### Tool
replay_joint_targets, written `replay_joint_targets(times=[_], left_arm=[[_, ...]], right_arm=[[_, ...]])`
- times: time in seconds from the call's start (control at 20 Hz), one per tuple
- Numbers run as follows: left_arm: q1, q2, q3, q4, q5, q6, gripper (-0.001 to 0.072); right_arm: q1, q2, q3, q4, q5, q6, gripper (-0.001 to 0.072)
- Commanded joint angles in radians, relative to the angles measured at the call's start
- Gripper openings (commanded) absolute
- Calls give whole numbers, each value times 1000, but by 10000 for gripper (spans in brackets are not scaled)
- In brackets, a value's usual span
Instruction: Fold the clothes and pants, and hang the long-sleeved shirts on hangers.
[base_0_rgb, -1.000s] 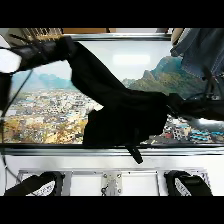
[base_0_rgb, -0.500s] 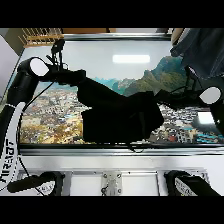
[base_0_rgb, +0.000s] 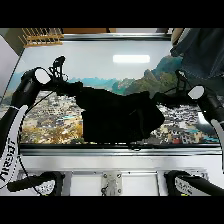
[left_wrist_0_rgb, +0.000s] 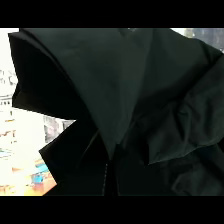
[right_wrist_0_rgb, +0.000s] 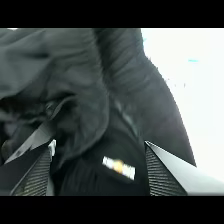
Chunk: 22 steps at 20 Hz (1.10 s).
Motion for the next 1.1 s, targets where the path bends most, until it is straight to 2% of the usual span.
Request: replay_joint_targets(times=[0.0,0.1,0.2,0.25,0.3,0.35,0.4,0.5,0.7,0.85,1.05], left_arm=[[2,0,-5,2,-4,1,9],[2,0,-5,2,-4,1,9],[2,0,-5,2,-4,1,8],[2,0,-5,2,-4,1,9],[2,0,-5,3,-5,1,9],[3,0,-5,3,-6,1,9],[3,0,-4,5,-6,1,9],[19,2,34,4,-14,-2,9],[103,109,323,1,-16,-26,9],[132,238,566,4,-16,-26,9],[140,425,707,5,18,-26,9]], right_arm=[[-12,-165,56,151,-47,-182,606],[-11,-258,120,233,-42,-259,606],[-11,-325,179,294,-29,-292,605],[-11,-341,198,316,-27,-297,573],[-11,-343,212,335,-27,-323,398],[-11,-338,223,344,-21,-348,179],[-13,-330,240,342,4,-362,23],[-30,-292,296,338,84,-365,17],[-89,-104,518,351,245,-329,17],[-115,90,658,395,237,-235,16],[-118,351,685,437,141,-213,16]])
